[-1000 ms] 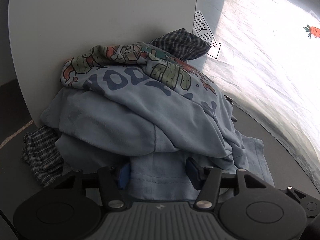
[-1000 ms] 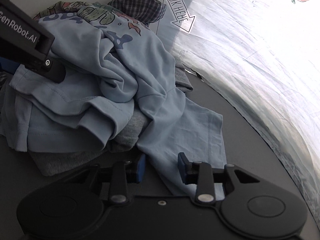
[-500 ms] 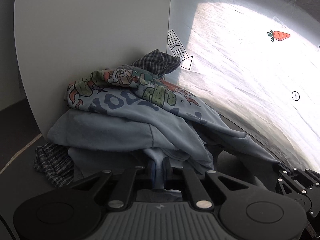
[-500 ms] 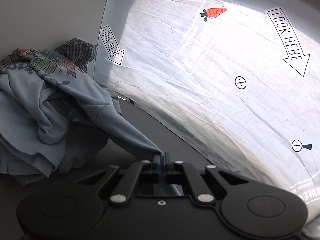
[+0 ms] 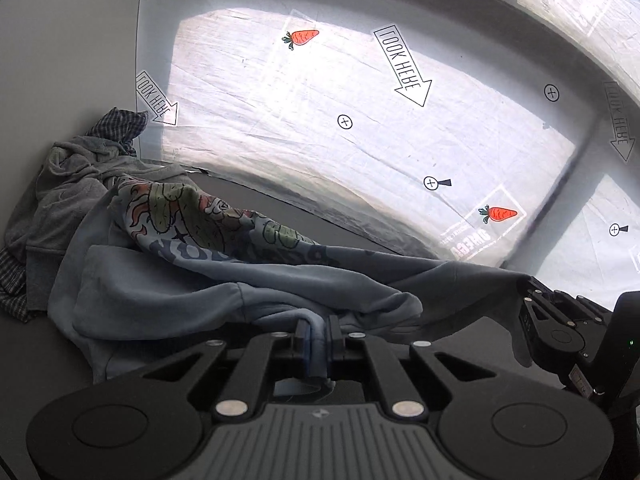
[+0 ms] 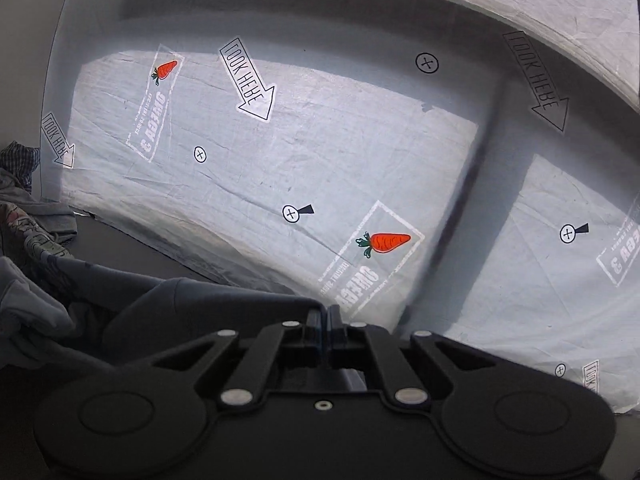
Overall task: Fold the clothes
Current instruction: 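Lift the light-blue T-shirt with both grippers and lay it flat on the floor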
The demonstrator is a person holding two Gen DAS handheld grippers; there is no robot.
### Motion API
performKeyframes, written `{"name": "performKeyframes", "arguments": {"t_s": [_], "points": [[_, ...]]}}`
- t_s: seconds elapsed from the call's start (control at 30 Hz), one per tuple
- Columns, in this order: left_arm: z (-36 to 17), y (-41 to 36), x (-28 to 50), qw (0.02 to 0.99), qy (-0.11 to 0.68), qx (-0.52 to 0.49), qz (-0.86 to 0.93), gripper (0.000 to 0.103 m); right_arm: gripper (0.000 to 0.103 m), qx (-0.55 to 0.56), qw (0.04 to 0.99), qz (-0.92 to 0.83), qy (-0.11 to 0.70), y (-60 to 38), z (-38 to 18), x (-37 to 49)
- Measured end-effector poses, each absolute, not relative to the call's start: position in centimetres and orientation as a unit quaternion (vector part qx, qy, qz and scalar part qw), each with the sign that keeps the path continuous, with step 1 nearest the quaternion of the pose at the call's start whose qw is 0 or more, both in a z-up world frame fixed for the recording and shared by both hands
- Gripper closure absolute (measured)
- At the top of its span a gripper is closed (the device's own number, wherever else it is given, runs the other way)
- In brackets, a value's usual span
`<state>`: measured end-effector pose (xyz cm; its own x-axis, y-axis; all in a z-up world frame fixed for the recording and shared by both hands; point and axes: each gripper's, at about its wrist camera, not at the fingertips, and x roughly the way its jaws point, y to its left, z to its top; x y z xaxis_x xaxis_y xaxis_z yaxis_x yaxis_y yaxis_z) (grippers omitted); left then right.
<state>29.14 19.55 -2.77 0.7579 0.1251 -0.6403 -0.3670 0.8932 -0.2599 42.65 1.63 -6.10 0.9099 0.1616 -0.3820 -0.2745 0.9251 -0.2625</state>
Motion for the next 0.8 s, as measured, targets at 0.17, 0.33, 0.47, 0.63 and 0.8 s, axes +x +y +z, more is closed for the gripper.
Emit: {"name": "performKeyframes", "arguments": {"t_s": [0.17, 0.33, 0.47, 0.63, 0.8], "points": [[-1.9, 9.2, 26.8, 0.92, 0.34, -0.188, 0.048, 0.096, 0.101, -0.138, 0.964, 0.012, 0.225, -12.7, -6.7, 39.2], [-0.1, -0.1, 24.3, 0.921, 0.344, -0.183, -0.023, 0.096, 0.101, -0.127, 0.955, -0.09, 0.254, -26.0, -6.7, 34.2], [0.4, -5.9, 22.6, 0.921, 0.349, -0.158, -0.073, 0.096, 0.101, -0.114, 0.939, -0.169, 0.277, -35.3, -6.8, 31.5], [-1.5, -10.2, 22.9, 0.893, 0.413, -0.151, -0.095, 0.094, 0.098, -0.102, 0.917, -0.172, 0.345, -41.5, -9.1, 30.4], [-2.5, -12.1, 24.4, 0.896, 0.428, -0.063, -0.095, 0.085, 0.087, -0.109, 0.919, -0.09, 0.369, -39.0, -11.1, 29.3]]}}
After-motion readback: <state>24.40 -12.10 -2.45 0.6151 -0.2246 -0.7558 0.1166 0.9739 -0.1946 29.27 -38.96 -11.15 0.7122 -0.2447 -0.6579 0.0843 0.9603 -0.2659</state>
